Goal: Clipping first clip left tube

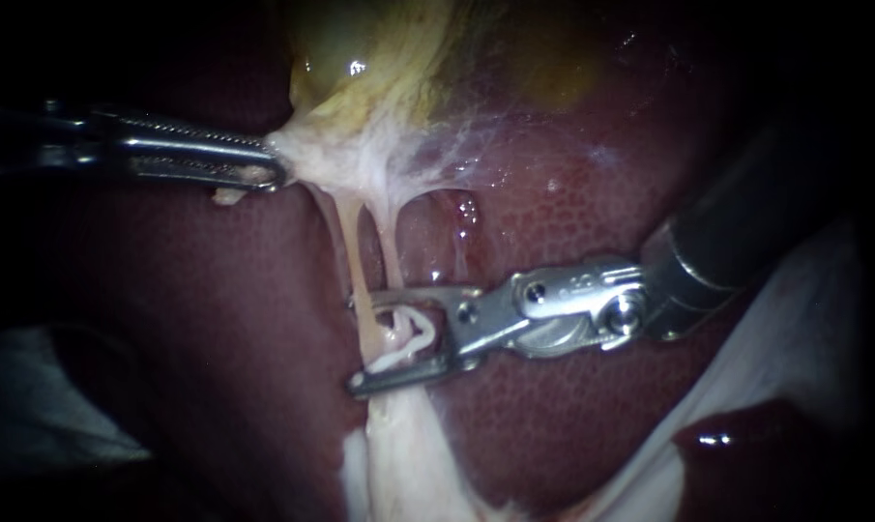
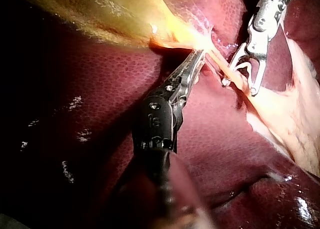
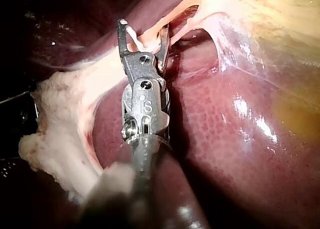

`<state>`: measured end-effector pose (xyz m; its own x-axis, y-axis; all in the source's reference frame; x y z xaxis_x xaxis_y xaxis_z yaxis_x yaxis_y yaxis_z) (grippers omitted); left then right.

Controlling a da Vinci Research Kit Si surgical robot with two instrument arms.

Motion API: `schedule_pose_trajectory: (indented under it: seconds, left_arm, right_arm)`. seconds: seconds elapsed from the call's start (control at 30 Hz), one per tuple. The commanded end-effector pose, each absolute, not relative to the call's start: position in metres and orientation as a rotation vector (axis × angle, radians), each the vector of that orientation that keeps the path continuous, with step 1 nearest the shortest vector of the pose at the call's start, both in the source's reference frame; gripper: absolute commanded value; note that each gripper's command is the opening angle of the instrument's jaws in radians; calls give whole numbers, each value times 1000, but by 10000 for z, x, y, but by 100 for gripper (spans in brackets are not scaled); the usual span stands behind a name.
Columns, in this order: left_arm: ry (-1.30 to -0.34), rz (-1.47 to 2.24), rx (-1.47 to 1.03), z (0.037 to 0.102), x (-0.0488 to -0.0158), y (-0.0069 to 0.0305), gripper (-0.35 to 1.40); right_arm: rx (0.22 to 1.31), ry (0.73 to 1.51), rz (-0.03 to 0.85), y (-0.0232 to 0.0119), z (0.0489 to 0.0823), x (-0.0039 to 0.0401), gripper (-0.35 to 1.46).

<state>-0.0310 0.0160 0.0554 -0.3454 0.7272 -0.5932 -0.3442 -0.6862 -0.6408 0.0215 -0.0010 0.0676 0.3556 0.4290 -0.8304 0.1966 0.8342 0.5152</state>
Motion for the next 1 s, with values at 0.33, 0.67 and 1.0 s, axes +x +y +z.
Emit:
schedule_pose_trajectory:
  seconds: [0.33, 0.67, 1.0]
  left_arm:
    - [-540, 2068, -1203, 555, -311, 161, -35]
    - [-540, 2068, -1204, 555, -311, 161, -35]
    - [-540, 2068, -1204, 555, -311, 161, -35]
  right_arm:
    - [647, 1275, 145, -20, 658, 225, 49]
    - [660, 1281, 137, -31, 640, 231, 44]
    - [639, 1269, 177, -28, 638, 225, 28]
